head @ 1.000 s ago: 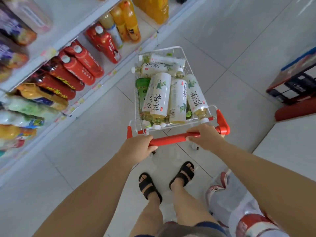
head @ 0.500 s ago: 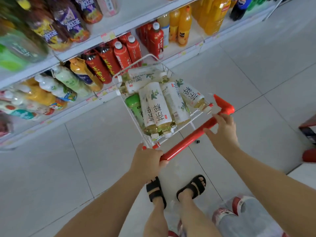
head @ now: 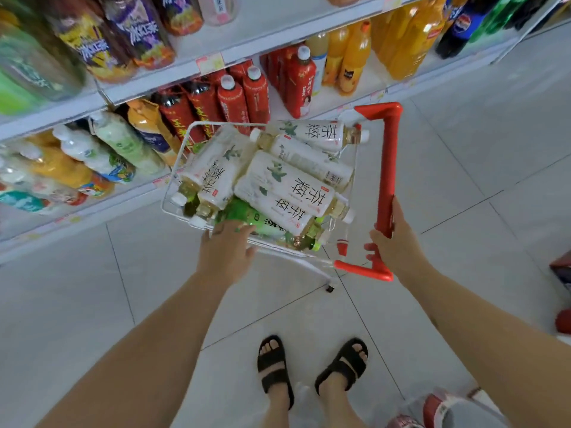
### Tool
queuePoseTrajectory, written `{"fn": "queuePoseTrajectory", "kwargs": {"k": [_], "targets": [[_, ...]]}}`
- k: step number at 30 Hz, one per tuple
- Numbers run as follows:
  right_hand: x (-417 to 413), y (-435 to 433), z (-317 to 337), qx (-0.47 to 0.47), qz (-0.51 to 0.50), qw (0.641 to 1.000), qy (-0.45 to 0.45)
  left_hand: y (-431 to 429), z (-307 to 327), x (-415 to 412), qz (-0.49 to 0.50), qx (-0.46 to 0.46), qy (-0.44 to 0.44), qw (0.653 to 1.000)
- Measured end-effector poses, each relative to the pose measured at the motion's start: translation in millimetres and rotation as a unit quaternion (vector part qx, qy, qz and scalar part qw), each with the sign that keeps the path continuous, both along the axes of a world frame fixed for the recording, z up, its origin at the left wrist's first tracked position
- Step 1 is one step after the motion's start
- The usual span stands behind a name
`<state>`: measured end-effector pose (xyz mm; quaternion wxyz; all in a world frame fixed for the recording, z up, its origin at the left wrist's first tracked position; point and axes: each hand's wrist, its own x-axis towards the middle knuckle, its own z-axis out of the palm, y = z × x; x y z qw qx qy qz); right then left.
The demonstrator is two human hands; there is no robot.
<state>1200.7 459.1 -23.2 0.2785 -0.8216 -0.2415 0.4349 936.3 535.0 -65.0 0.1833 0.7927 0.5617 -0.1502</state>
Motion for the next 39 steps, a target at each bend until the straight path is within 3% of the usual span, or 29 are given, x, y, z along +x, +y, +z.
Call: {"fn": "queuePoseTrajectory", "kwargs": {"k": [2,7,19,31,39], "targets": [[10,19,-4,0.008,0.016,0.999,-0.035,11,-14,-7,-0.022,0.011,0.026,0.999],[30,68,0,0.011,0.079,0.994,-0.069,24,-35,-12,-0.025,0.106,-0.004,0.994],[0,145,-1,0.04,0.173,0.98,-0.088,60,-47,-29,0.108,0.109,0.035,0.987],[-72,233,-17,0.117,0.227,0.957,-0.137,124,-57,-106,0.151,0.156,0.006,0.976],[-92,247,-26,0.1,0.238,0.933,-0.249,150,-47,-123,0.15,0.107,-0.021,0.983]]}}
